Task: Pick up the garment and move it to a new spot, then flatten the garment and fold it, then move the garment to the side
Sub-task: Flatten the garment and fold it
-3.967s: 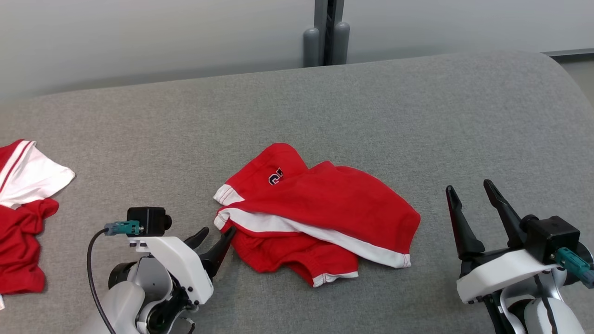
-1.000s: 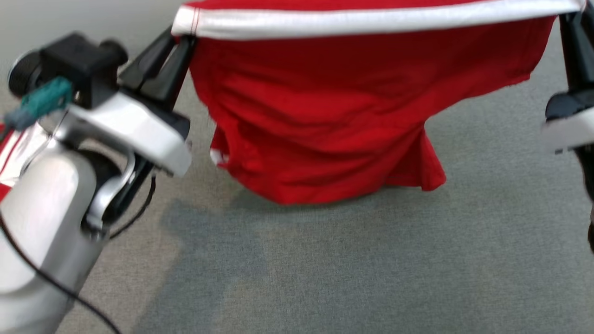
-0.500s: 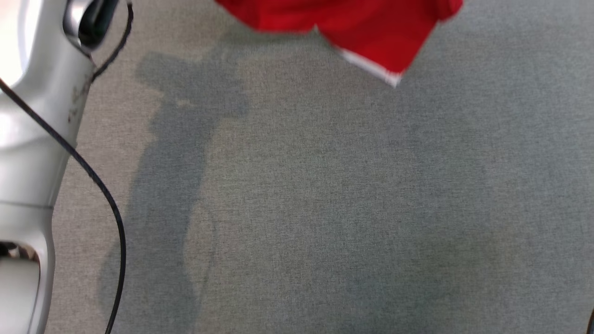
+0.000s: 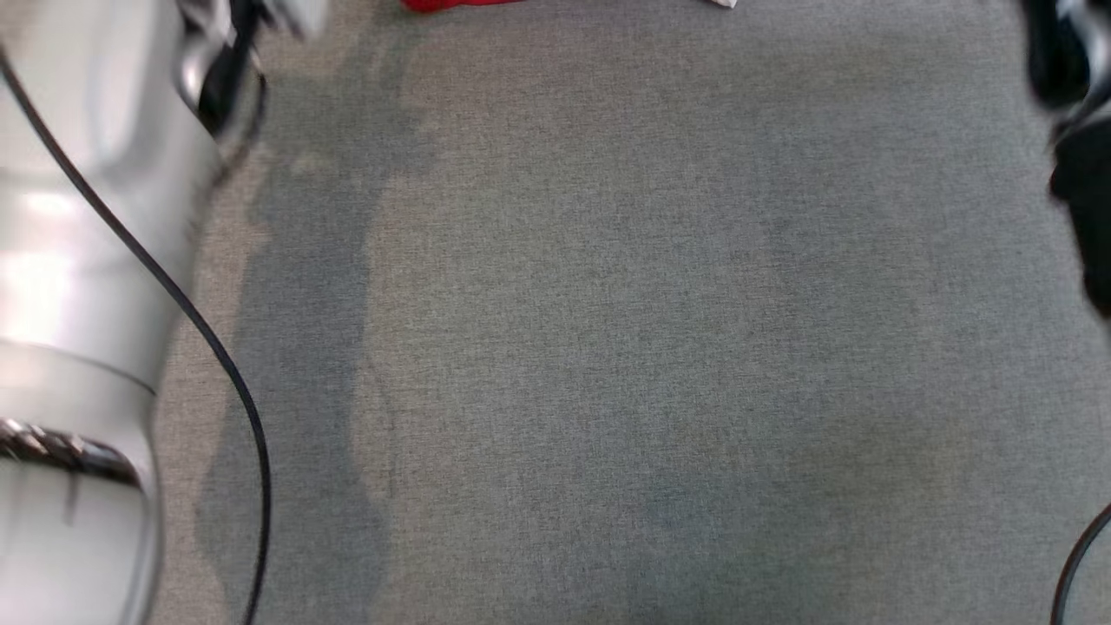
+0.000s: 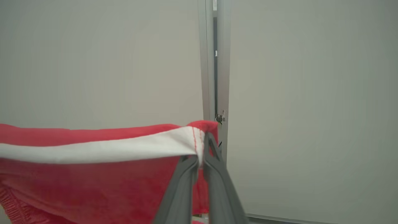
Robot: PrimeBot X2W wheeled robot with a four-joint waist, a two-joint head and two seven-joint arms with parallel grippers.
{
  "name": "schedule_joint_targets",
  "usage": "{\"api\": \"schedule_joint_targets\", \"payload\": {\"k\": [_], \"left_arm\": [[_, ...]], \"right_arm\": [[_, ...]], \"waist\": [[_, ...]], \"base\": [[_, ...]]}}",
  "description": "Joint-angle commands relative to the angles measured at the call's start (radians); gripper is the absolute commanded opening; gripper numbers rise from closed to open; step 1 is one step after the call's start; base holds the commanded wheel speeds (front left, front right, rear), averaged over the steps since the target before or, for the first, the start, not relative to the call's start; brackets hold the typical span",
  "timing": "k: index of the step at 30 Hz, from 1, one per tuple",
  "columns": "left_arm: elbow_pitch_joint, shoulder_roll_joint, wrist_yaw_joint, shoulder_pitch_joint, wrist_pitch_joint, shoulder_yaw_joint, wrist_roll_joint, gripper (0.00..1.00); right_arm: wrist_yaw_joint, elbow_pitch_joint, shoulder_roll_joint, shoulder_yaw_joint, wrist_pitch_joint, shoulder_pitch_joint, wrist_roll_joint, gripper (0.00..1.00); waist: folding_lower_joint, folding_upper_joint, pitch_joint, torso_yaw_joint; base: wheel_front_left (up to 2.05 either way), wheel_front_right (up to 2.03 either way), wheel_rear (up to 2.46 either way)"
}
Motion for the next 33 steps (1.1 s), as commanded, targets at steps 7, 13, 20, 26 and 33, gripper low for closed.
{"api": "schedule_joint_targets", "payload": {"k": [7,13,20,26,33], "left_arm": [[-0.08,-0.017,0.027,0.295,-0.03,0.006,0.022,0.0],[-0.296,-0.001,0.078,0.591,-0.03,-0.028,0.129,0.0],[-0.468,0.069,0.091,0.851,-0.03,-0.046,0.156,0.0],[-0.627,0.151,0.069,0.989,0.056,-0.084,0.136,0.0],[-0.875,0.268,0.111,1.152,0.215,-0.068,0.076,0.0]], "right_arm": [[-0.003,-0.104,-0.031,0.029,-0.009,0.325,0.11,0.0],[-0.002,-0.248,-0.051,-0.007,-0.01,0.62,0.122,0.0],[-0.002,-0.382,-0.053,-0.069,-0.01,0.899,0.095,0.0],[-0.002,-0.509,-0.057,-0.153,0.022,1.103,0.052,0.0],[-0.002,-0.73,0.002,-0.266,0.184,1.332,-0.018,0.0]], "waist": [[0.0,0.0,-0.029,0.011],[0.0,0.0,-0.073,0.014],[0.0,0.0,-0.137,0.005],[0.0,0.0,-0.192,0.015],[0.0,0.0,-0.251,0.015]], "base": [[0.0,0.0,0.0],[0.0,0.0,0.0],[0.0,0.0,0.0],[0.0,0.0,0.0],[0.0,0.0,0.0]]}}
